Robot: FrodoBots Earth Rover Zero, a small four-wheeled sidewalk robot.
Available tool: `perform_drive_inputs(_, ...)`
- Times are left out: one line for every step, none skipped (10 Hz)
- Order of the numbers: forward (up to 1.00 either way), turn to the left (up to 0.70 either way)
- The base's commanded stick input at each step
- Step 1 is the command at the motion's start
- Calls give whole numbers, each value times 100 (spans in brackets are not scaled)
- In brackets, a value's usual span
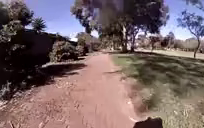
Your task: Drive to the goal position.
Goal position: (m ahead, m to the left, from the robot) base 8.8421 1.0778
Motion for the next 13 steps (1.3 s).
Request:
perform_drive_inputs(70, 0)
perform_drive_inputs(70, 0)
perform_drive_inputs(70, 0)
perform_drive_inputs(70, 0)
perform_drive_inputs(70, 0)
perform_drive_inputs(70, 0)
perform_drive_inputs(70, 0)
perform_drive_inputs(70, 0)
perform_drive_inputs(70, 0)
perform_drive_inputs(70, 0)
perform_drive_inputs(70, 0)
perform_drive_inputs(70, 3)
perform_drive_inputs(70, 11)
